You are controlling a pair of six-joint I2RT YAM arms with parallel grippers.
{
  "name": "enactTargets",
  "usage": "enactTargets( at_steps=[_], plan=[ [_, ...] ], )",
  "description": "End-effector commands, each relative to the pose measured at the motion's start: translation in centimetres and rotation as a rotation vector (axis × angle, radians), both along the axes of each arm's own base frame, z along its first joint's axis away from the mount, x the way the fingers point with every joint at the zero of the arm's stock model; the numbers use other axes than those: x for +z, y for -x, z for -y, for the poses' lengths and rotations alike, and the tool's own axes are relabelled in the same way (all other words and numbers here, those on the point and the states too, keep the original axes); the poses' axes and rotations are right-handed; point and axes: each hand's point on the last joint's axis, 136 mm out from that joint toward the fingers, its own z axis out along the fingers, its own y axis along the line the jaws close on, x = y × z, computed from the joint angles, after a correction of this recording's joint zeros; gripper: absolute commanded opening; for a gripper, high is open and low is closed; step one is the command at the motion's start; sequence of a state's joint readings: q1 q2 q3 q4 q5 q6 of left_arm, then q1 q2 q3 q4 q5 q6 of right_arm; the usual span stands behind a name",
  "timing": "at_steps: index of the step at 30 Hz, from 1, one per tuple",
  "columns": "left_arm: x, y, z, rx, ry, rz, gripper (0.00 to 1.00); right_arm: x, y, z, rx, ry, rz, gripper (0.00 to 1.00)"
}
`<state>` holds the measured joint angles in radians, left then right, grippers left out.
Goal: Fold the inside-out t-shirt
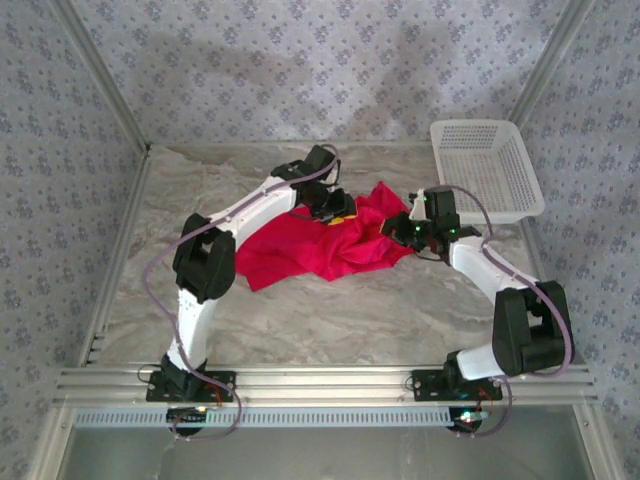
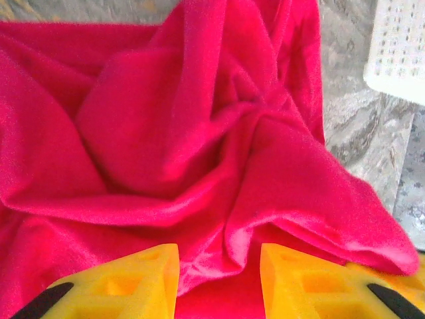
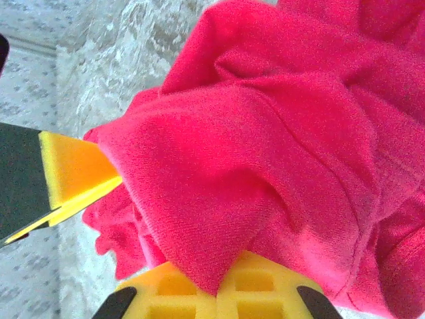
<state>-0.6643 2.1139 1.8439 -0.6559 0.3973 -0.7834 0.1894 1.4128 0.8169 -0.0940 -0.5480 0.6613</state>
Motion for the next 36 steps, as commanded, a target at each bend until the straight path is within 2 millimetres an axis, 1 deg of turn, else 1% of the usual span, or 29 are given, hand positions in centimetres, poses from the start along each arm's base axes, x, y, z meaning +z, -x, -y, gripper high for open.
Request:
enactTargets(
  at_steps=[1, 4, 7, 10, 12, 15, 16, 18, 19, 21, 22, 25, 27, 29, 31, 32, 33, 36],
  plan=[
    [2.2, 1.5, 0.9, -0.056, 0.073, 0.045, 0.40, 1.1, 0.7, -1.6, 0.096, -0.113, 0.030, 0.00],
    [0.6, 1.7, 1.1, -0.056, 0.084, 0.013, 0.43, 1.3, 0.6, -1.8, 0.103, -0.118, 0.035, 0.00],
    [0.0, 1.7, 2.2, -0.059, 0.108, 0.002, 0.44, 1.4, 0.5, -1.9, 0.102, -0.117, 0.034, 0.00],
    [-0.6, 1.5, 3.5, -0.080, 0.095, 0.007, 0.45, 1.3, 0.5, -1.8, 0.097, -0.110, 0.031, 0.00],
    [-1.9, 1.3, 3.9, -0.088, 0.051, -0.003, 0.45, 1.4, 0.5, -1.8, 0.094, -0.110, 0.031, 0.00],
    [-3.6, 0.8, 3.8, -0.094, -0.009, -0.030, 0.37, 1.2, 0.5, -1.6, 0.088, -0.101, 0.031, 0.00],
    [-3.4, 0.5, 3.8, -0.098, -0.017, -0.019, 0.32, 1.2, 0.5, -1.5, 0.085, -0.097, 0.031, 0.00],
    [-3.3, 0.5, 3.3, -0.103, -0.049, -0.018, 0.17, 0.9, 0.5, -1.0, 0.074, -0.089, 0.025, 0.00],
    [-2.8, 0.4, 3.1, -0.107, -0.050, -0.010, 0.12, 0.8, 0.4, -0.7, 0.064, -0.085, 0.022, 0.00],
    [-1.0, 0.0, 2.3, -0.108, -0.057, 0.020, 0.02, 0.2, 0.2, 0.3, 0.034, -0.074, 0.007, 0.00],
    [-0.1, -0.1, 1.9, -0.105, -0.061, 0.037, 0.00, 0.0, 0.1, 0.9, 0.015, -0.063, 0.001, 0.00],
    [3.6, -0.4, 0.5, -0.090, -0.036, 0.089, 0.00, -1.5, -0.4, 3.4, -0.078, -0.013, -0.056, 0.00],
    [6.3, -0.2, 0.0, -0.079, 0.023, 0.118, 0.00, -3.4, -0.5, 5.1, -0.149, 0.023, -0.136, 0.00],
    [8.3, 0.2, -0.1, -0.077, 0.095, 0.129, 0.00, -5.0, -0.6, 6.1, -0.183, 0.051, -0.210, 0.00],
    [8.8, 0.8, -0.3, -0.075, 0.148, 0.106, 0.00, -6.5, -1.0, 6.1, -0.182, 0.059, -0.264, 0.00],
    [9.3, 0.7, 0.0, -0.080, 0.190, 0.114, 0.00, -7.0, -1.3, 5.9, -0.172, 0.054, -0.281, 0.00],
    [9.3, 0.9, 0.2, -0.086, 0.214, 0.102, 0.00, -7.5, -1.5, 5.5, -0.161, 0.049, -0.297, 0.00],
    [8.0, 1.1, 1.2, -0.104, 0.296, 0.031, 0.00, -7.6, -2.0, 4.5, -0.132, 0.058, -0.310, 0.00]
  ],
)
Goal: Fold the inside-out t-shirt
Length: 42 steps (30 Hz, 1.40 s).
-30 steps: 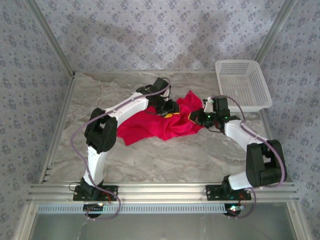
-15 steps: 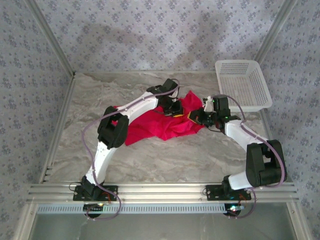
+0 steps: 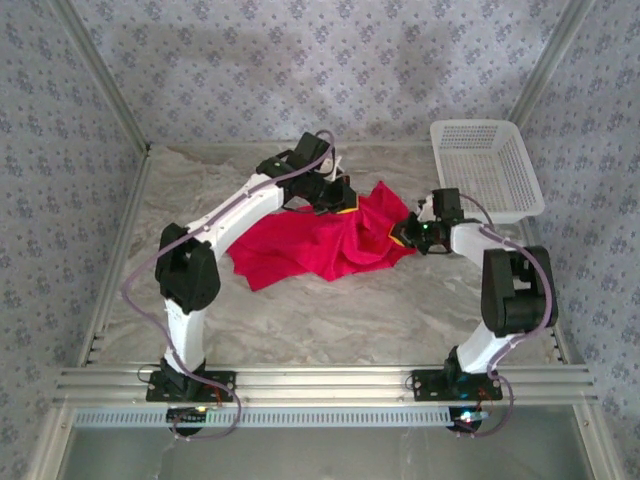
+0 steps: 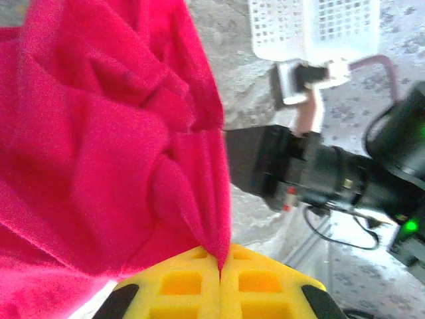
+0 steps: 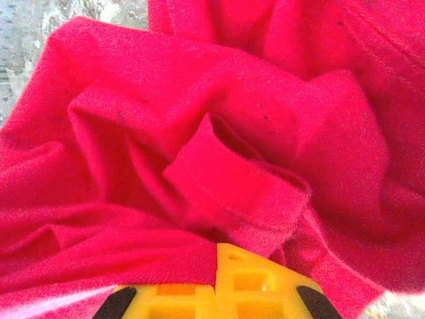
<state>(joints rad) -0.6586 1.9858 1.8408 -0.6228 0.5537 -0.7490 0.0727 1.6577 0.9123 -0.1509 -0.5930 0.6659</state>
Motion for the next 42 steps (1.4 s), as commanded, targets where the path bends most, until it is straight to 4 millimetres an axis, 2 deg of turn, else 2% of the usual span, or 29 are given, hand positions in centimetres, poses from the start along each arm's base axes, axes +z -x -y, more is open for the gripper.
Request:
enactTargets(
  at_steps=[1, 3, 7, 9, 11, 13, 17, 20, 22, 24, 27, 33, 35, 37, 38, 41, 42],
  plan=[
    [-0.4, -0.9, 0.3, -0.003, 0.125, -0.073, 0.00, -1.7, 0.7, 0.8, -0.024, 0.078, -0.098, 0.00],
    [-1.3, -0.9, 1.0, -0.010, 0.177, -0.122, 0.00, -0.8, 0.8, 0.4, -0.006, 0.116, -0.081, 0.00],
    [-2.9, -1.2, 1.2, 0.005, 0.213, -0.167, 0.00, 1.7, 1.5, 0.9, 0.012, 0.277, 0.001, 0.44],
    [-3.5, -1.4, 0.9, 0.016, 0.204, -0.175, 0.00, 2.8, 2.0, 0.9, 0.010, 0.324, 0.046, 0.54],
    [-3.9, -1.6, 0.7, 0.026, 0.195, -0.176, 0.00, 3.5, 2.5, 0.5, 0.016, 0.343, 0.089, 0.57],
    [-4.2, -1.7, 0.5, 0.035, 0.182, -0.175, 0.00, 4.1, 3.0, -0.5, 0.038, 0.337, 0.134, 0.56],
    [-4.7, -1.9, 0.2, 0.048, 0.169, -0.182, 0.00, 5.1, 3.4, -3.9, 0.126, 0.327, 0.234, 0.44],
    [-4.7, -2.0, 0.1, 0.053, 0.168, -0.182, 0.00, 5.0, 3.2, -6.0, 0.196, 0.350, 0.282, 0.43],
    [-4.6, -2.0, -0.1, 0.057, 0.168, -0.182, 0.00, 4.2, 2.9, -6.7, 0.228, 0.383, 0.293, 0.44],
    [-4.3, -2.1, -0.2, 0.062, 0.168, -0.177, 0.00, 3.5, 2.5, -6.7, 0.242, 0.450, 0.309, 0.49],
    [-3.9, -2.1, -0.5, 0.066, 0.166, -0.167, 0.00, 2.4, 1.4, -5.6, 0.216, 0.556, 0.303, 0.51],
    [-3.7, -2.0, -0.7, 0.069, 0.161, -0.162, 0.00, 1.7, -0.8, -4.8, 0.168, 0.638, 0.300, 0.43],
    [-3.7, -2.0, -0.8, 0.070, 0.163, -0.163, 0.00, 1.7, -1.6, -5.0, 0.164, 0.649, 0.300, 0.34],
    [-3.6, -1.9, -0.7, 0.066, 0.162, -0.161, 0.00, 2.2, -2.2, -5.2, 0.164, 0.647, 0.294, 0.08],
    [-3.7, -2.0, -0.8, 0.067, 0.162, -0.161, 0.00, 2.6, -2.2, -5.4, 0.167, 0.645, 0.292, 0.00],
    [-3.7, -2.3, -1.1, 0.072, 0.161, -0.159, 0.00, 4.8, -1.7, -6.1, 0.225, 0.603, 0.293, 0.00],
    [-3.7, -2.6, -1.3, 0.075, 0.165, -0.159, 0.00, 6.7, -1.4, -6.8, 0.269, 0.572, 0.296, 0.00]
  ],
)
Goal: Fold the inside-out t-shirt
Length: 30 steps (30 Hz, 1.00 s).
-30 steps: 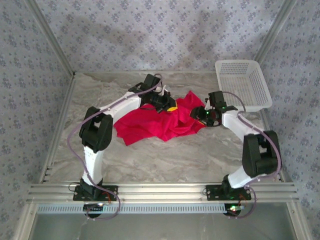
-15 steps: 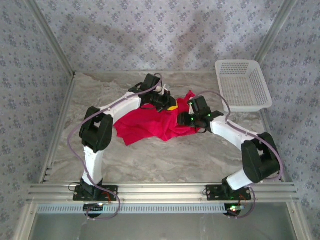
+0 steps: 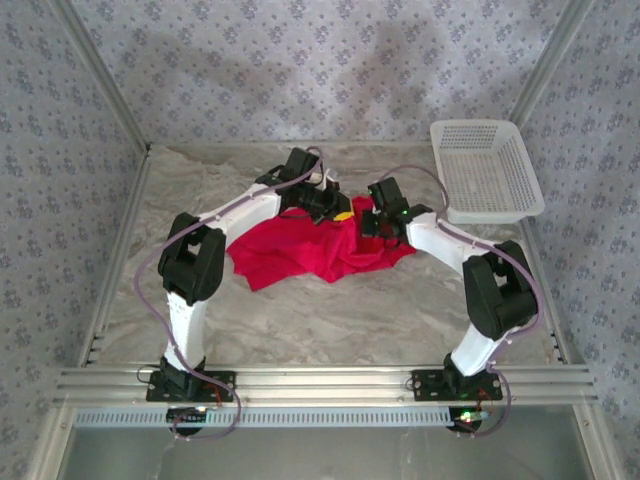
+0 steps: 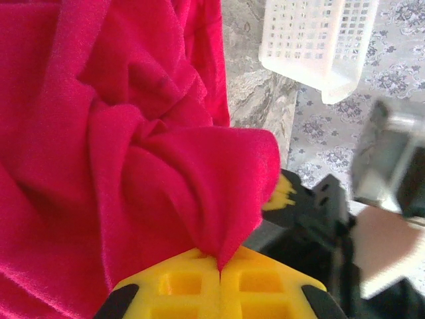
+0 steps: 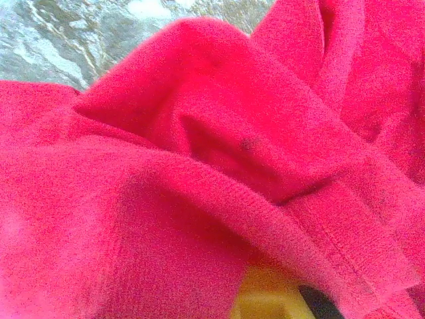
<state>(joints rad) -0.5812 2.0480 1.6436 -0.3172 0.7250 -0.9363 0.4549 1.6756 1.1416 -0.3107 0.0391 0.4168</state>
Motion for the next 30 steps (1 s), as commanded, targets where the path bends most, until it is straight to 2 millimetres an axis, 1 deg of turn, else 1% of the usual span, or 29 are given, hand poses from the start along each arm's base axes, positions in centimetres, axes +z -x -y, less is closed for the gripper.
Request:
enactTargets(
  at_steps=[1, 3, 4, 5, 6, 7, 10, 12, 13, 15, 19, 21, 27, 30],
  plan=[
    [1.7, -0.9, -1.1, 0.012, 0.023, 0.029, 0.00, 4.2, 1.6, -1.0, 0.112, -0.045, -0.060, 0.00],
    [2.0, -2.2, -1.5, 0.023, 0.040, 0.031, 0.00, 6.2, 3.4, -1.3, 0.179, -0.133, -0.124, 0.00],
    [2.3, -3.0, -1.7, 0.030, 0.050, 0.034, 0.00, 7.4, 4.3, -1.6, 0.219, -0.211, -0.149, 0.00],
    [2.5, -3.6, -1.9, 0.036, 0.057, 0.036, 0.00, 8.2, 4.8, -1.5, 0.239, -0.259, -0.156, 0.00],
    [2.6, -4.3, -2.0, 0.039, 0.064, 0.036, 0.00, 9.6, 5.6, -1.4, 0.266, -0.348, -0.166, 0.00],
    [2.9, -4.8, -2.0, 0.039, 0.070, 0.037, 0.00, 10.8, 6.1, -1.0, 0.278, -0.414, -0.159, 0.00],
    [3.0, -5.7, -2.0, 0.035, 0.063, 0.041, 0.00, 13.3, 6.6, 0.6, 0.274, -0.553, -0.108, 0.00],
    [2.8, -5.8, -2.0, 0.033, 0.057, 0.038, 0.00, 14.3, 6.2, 1.7, 0.253, -0.614, -0.060, 0.00],
    [2.5, -5.8, -2.1, 0.033, 0.054, 0.035, 0.00, 13.9, 6.2, 2.2, 0.239, -0.652, -0.056, 0.00],
    [2.0, -5.8, -2.3, 0.037, 0.046, 0.025, 0.00, 14.6, 5.8, 2.8, 0.225, -0.734, -0.027, 0.00],
    [1.0, -5.8, -3.1, 0.056, 0.043, 0.010, 0.00, 15.5, 4.9, 2.8, 0.231, -0.859, 0.007, 0.00],
    [0.7, -6.1, -3.6, 0.071, 0.052, 0.004, 0.00, 16.6, 4.9, 2.4, 0.261, -0.904, 0.026, 0.00],
    [-1.3, -7.5, -6.0, 0.127, 0.050, -0.029, 0.00, 20.2, 6.1, 2.6, 0.307, -0.885, 0.144, 0.00],
    [-2.1, -7.7, -6.5, 0.137, 0.038, -0.035, 0.00, 20.7, 6.4, 2.8, 0.304, -0.862, 0.166, 0.00]
  ],
)
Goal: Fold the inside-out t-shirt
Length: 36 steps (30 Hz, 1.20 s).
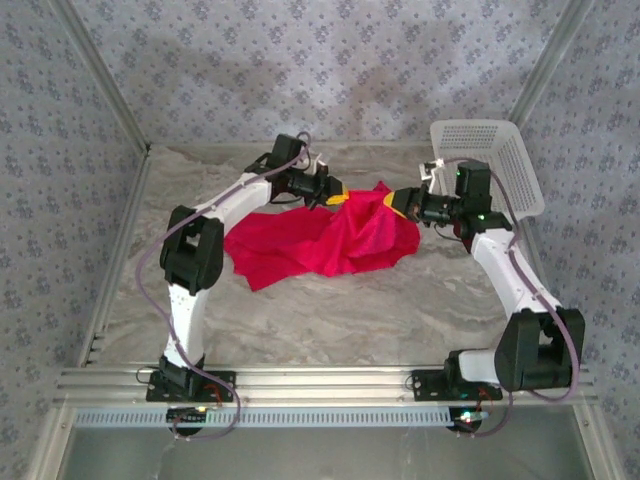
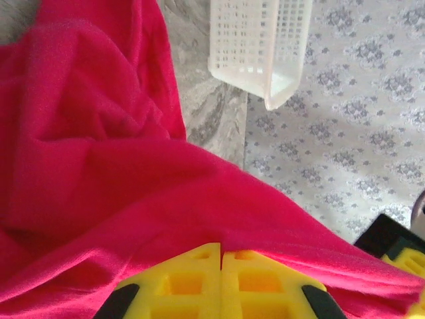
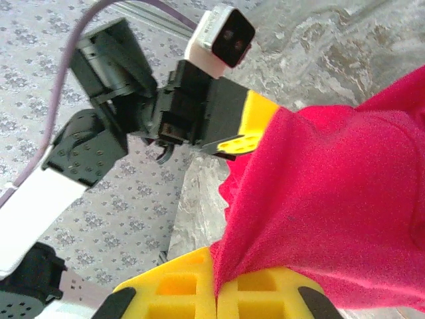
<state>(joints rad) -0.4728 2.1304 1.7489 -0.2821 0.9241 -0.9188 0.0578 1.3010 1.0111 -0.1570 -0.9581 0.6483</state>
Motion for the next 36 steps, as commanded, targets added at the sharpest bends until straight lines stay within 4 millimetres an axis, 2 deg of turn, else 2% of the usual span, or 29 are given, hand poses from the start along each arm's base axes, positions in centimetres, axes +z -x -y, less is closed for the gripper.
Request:
enactTargets(
  at_steps=[1, 3, 5, 7, 9, 10, 12, 18, 22, 25, 31, 36],
  plan=[
    [-4.3, -3.9, -4.7, 0.177, -0.117, -0.043, 0.00, 4.5, 1.1, 0.3, 0.022, -0.026, 0.141, 0.00],
    [-4.8, -3.7, -4.8, 0.178, -0.136, -0.042, 0.02, 3.7, 0.8, 0.3, 0.015, -0.022, 0.124, 0.00],
    [-5.3, -3.3, -5.5, 0.186, -0.195, -0.027, 0.14, 2.3, 0.0, 0.8, -0.030, 0.011, 0.085, 0.00],
    [-5.3, -2.5, -7.2, 0.197, -0.322, 0.028, 0.27, -1.9, -1.8, 3.3, -0.185, 0.208, -0.013, 0.00],
    [-5.1, -1.1, -9.5, 0.210, -0.445, 0.070, 0.39, -6.1, -2.3, 6.8, -0.348, 0.395, -0.171, 0.00],
    [-5.2, -0.1, -10.9, 0.218, -0.502, 0.084, 0.41, -7.6, -2.3, 8.2, -0.404, 0.422, -0.237, 0.00],
    [-5.7, 1.9, -13.7, 0.237, -0.598, 0.086, 0.42, -8.8, -2.8, 9.3, -0.460, 0.385, -0.267, 0.00],
    [-9.8, 8.7, -22.1, 0.316, -0.790, -0.020, 0.44, -10.0, -3.7, 8.7, -0.459, 0.357, -0.281, 0.00],
    [-11.5, 10.8, -25.5, 0.415, -0.792, -0.059, 0.44, -10.3, -3.9, 8.3, -0.439, 0.351, -0.299, 0.00],
    [-11.8, 10.9, -27.1, 0.483, -0.776, -0.059, 0.47, -10.2, -3.9, 8.2, -0.436, 0.350, -0.297, 0.00],
    [-12.2, 9.5, -29.1, 0.552, -0.788, -0.047, 0.56, -10.1, -3.6, 7.8, -0.423, 0.345, -0.305, 0.00],
    [-13.1, 8.3, -29.9, 0.587, -0.760, -0.061, 0.57, -9.7, -3.4, 7.7, -0.418, 0.343, -0.301, 0.00]
  ],
)
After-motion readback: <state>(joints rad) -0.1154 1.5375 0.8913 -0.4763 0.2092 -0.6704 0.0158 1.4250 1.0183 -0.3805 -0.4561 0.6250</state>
